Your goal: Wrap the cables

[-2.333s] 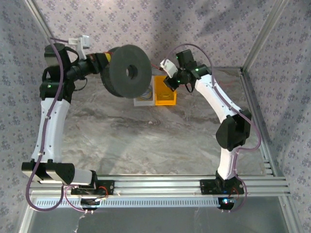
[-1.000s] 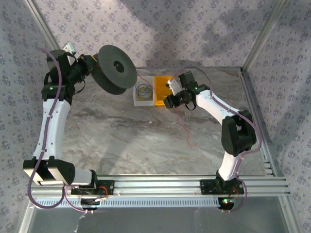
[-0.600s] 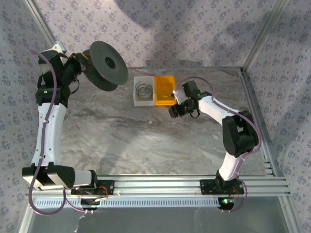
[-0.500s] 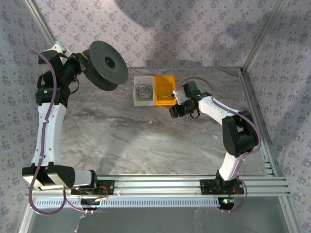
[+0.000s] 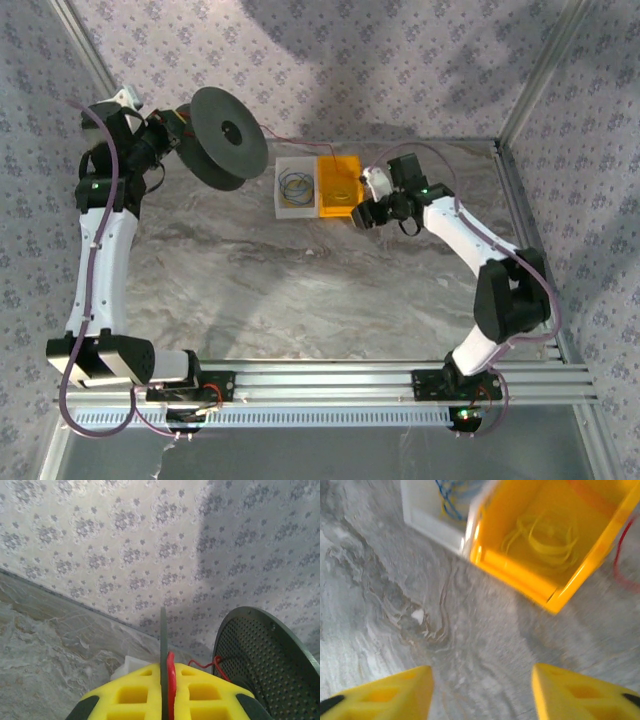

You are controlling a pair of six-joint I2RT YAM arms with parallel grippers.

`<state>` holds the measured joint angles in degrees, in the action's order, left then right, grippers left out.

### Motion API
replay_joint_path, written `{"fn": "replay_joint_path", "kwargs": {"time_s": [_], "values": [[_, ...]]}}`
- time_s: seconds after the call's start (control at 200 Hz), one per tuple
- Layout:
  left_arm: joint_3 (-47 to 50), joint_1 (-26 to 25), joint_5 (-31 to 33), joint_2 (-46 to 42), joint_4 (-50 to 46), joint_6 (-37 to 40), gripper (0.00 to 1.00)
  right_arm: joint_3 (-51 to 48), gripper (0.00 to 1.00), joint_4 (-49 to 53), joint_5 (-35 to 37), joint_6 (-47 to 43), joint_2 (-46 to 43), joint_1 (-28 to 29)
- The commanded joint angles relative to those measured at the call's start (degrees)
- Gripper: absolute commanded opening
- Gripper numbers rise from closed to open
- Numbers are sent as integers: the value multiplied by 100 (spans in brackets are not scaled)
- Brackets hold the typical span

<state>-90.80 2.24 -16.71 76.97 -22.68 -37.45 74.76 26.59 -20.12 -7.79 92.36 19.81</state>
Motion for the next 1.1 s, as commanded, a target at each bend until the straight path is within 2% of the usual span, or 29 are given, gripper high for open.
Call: {"fn": "replay_joint_path", "kwargs": {"time_s": [0.0,0.095,0.3,0.42,0.59,0.705,0.755,0.804,0.894,0.974,1.094], "values": [[-592,-30,-615,-8,233,179,0,388,67,-39,243,-563,-279,-129],[-758,-38,-833,18,79,255,0,551,70,-206,180,-980,-128,-255],[-1101,-52,-1471,60,-166,238,0,869,71,-543,-214,-1516,555,-425],[-1451,-52,-1702,105,-402,240,0,1073,72,-610,-487,-1563,841,-408],[-1828,-48,-1809,151,-570,180,0,903,71,-867,-1072,-1441,796,-360],[-1914,-48,-1870,157,-489,71,0,676,68,-954,-1006,-1336,732,-326],[-1940,-53,-1880,158,-458,22,0,582,63,-945,-938,-1292,714,-326],[-1965,-47,-1872,154,-455,8,0,488,53,-884,-906,-1241,681,-337],[-1976,-30,-1740,142,-457,-13,0,252,21,-842,-815,-1066,573,-351],[-1871,-3,-1573,97,-353,-130,0,-40,1,-884,-750,-892,385,-320],[-1624,4,-1063,82,-160,-434,0,4,0,-227,-523,-783,157,-149]]}}
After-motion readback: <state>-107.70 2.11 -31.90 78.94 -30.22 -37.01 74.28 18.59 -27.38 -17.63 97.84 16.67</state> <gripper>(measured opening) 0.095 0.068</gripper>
